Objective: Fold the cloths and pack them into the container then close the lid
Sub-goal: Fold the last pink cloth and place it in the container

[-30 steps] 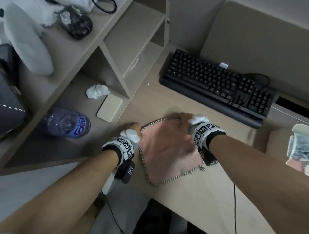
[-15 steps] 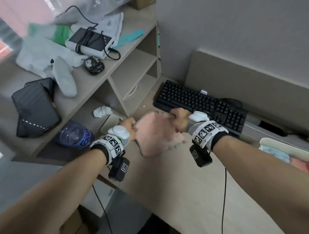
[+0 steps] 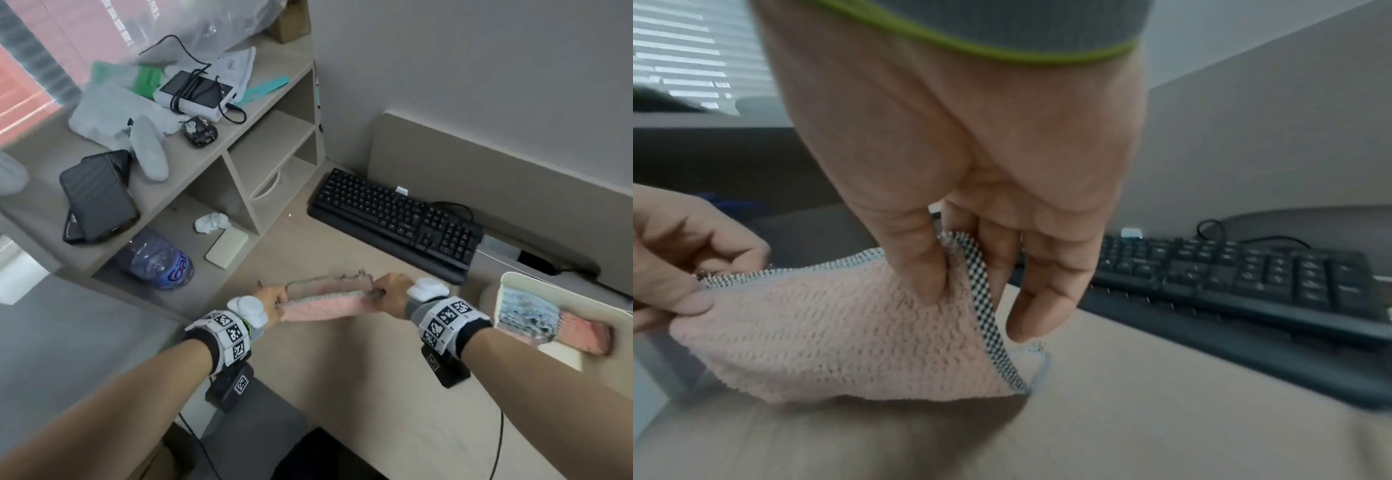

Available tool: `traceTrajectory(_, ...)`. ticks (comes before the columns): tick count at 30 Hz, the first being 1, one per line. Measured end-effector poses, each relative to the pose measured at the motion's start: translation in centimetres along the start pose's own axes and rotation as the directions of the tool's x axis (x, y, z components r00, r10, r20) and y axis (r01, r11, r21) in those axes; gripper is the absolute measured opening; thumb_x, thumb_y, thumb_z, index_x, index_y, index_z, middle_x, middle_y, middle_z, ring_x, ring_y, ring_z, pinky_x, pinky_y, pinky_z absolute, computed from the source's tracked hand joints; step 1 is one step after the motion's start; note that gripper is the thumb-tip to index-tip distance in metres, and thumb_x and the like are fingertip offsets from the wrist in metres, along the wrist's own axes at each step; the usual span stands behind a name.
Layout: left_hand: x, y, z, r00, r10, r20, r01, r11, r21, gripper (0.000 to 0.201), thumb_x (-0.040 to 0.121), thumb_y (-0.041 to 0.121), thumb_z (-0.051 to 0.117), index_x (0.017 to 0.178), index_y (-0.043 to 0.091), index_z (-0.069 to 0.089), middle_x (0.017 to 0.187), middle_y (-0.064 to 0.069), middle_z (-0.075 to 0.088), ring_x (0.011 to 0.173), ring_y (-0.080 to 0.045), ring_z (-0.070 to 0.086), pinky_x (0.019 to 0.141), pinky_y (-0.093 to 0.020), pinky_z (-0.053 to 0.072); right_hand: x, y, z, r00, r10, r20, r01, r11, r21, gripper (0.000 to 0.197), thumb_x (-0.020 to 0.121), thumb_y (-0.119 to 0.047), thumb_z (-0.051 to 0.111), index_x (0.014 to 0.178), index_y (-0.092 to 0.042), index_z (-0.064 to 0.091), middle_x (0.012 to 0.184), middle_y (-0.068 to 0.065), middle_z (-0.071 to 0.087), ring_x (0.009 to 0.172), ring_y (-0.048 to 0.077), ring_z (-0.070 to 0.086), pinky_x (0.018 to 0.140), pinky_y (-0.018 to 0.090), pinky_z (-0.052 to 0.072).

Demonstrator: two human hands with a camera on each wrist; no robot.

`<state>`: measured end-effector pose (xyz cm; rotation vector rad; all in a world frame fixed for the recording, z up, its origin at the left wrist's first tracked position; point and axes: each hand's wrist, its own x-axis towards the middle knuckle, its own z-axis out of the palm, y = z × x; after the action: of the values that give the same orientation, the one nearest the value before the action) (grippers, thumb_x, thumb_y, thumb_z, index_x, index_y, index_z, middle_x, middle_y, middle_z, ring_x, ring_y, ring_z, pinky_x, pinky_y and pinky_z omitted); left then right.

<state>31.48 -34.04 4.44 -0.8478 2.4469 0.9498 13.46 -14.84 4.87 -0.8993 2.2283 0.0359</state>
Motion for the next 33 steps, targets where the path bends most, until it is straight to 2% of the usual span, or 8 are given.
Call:
traceTrajectory(4,0.2,-1.1,3.7,0.996,-0.034,0.087,0.031,0.999,0.037,0.021,0.085,-0.007,0.048,0.082,0.014,0.050,0.063,0.008,0.045,0.062,-0.013,0.046,0.039,-0.006,0.034,-0.5,0.7,3.0,0.998,0.065,0.020,-0.063,0.996,-0.064,0.031,0.099,-0.016,0.042,0.122,-0.014,0.063,0.125,0.004,0.065,0.113,0.025,0.062,0.083,0.024,0.040)
traceTrajectory(8,1.0,-1.9,5.3,0.993,-0.068,0.093,0.062,0.996,0.070,0.017,0.084,-0.001,0.052,0.090,0.013,0.060,0.084,-0.001,0.058,0.077,-0.018,0.054,0.064,-0.022,0.039,-0.7,1.7,3.9,0.989,0.112,0.098,-0.108,0.993,-0.047,0.027,0.094,-0.019,0.047,0.116,-0.025,0.062,0.119,-0.003,0.065,0.105,0.023,0.063,0.077,0.027,0.038)
traceTrajectory(12,2.4,-2.2,6.3,0.993,-0.060,0.106,0.052,0.996,0.078,0.018,0.083,0.001,0.054,0.085,0.018,0.058,0.087,-0.001,0.064,0.081,-0.022,0.062,0.067,-0.025,0.041,-1.2,2.4,4.7,0.963,0.232,0.139,-0.233,0.972,-0.007,0.029,0.092,-0.020,0.048,0.117,-0.031,0.058,0.107,-0.006,0.064,0.087,0.020,0.058,0.076,0.029,0.041)
traceTrajectory(15,3.1,-1.7,6.8,0.990,-0.048,0.134,0.037,0.996,0.087,0.020,0.085,0.000,0.054,0.100,0.010,0.063,0.094,-0.003,0.065,0.086,-0.022,0.063,0.070,-0.025,0.049,-1.6,2.8,5.7,0.940,0.315,0.128,-0.322,0.946,0.029,0.025,0.090,-0.028,0.052,0.113,-0.037,0.058,0.109,-0.008,0.069,0.090,0.019,0.065,0.086,0.032,0.049)
traceTrajectory(19,4.6,-0.7,7.2,0.988,-0.026,0.153,0.015,0.998,0.068,0.025,0.090,-0.002,0.050,0.105,0.012,0.064,0.077,0.005,0.056,0.068,-0.012,0.053,0.047,-0.012,0.038,-0.6,4.0,7.1,0.923,0.356,0.144,-0.374,0.920,0.121,0.023,0.087,-0.038,0.046,0.105,-0.036,0.060,0.093,-0.006,0.070,0.083,0.020,0.068,0.086,0.040,0.055)
traceTrajectory(24,7.3,0.1,7.1,0.979,-0.096,0.178,0.056,0.974,0.221,0.028,0.093,0.005,0.046,0.117,0.005,0.059,0.117,-0.012,0.064,0.099,-0.026,0.061,0.086,-0.029,0.047,1.0,4.6,7.3,0.908,0.392,0.145,-0.413,0.896,0.162,0.025,0.092,-0.048,0.040,0.102,-0.035,0.058,0.094,-0.006,0.072,0.084,0.019,0.069,0.085,0.037,0.054)
traceTrajectory(29,9.6,0.1,7.5,0.977,-0.135,0.163,0.079,0.947,0.310,0.029,0.095,0.008,0.046,0.121,0.005,0.060,0.122,-0.013,0.063,0.111,-0.029,0.061,0.080,-0.024,0.040,3.6,5.6,8.5,0.913,0.363,0.184,-0.398,0.890,0.222,0.030,0.087,-0.050,0.042,0.103,-0.029,0.058,0.089,-0.003,0.069,0.083,0.024,0.070,0.084,0.043,0.056)
traceTrajectory(33,10.3,-0.5,8.5,0.980,-0.158,0.119,0.116,0.947,0.299,0.030,0.094,0.012,0.051,0.123,0.005,0.057,0.129,-0.015,0.056,0.118,-0.030,0.055,0.095,-0.029,0.042,3.1,4.8,7.2,0.917,0.374,0.142,-0.393,0.909,0.142,0.028,0.095,-0.050,0.043,0.116,-0.034,0.051,0.115,-0.001,0.063,0.101,0.025,0.064,0.083,0.038,0.050)
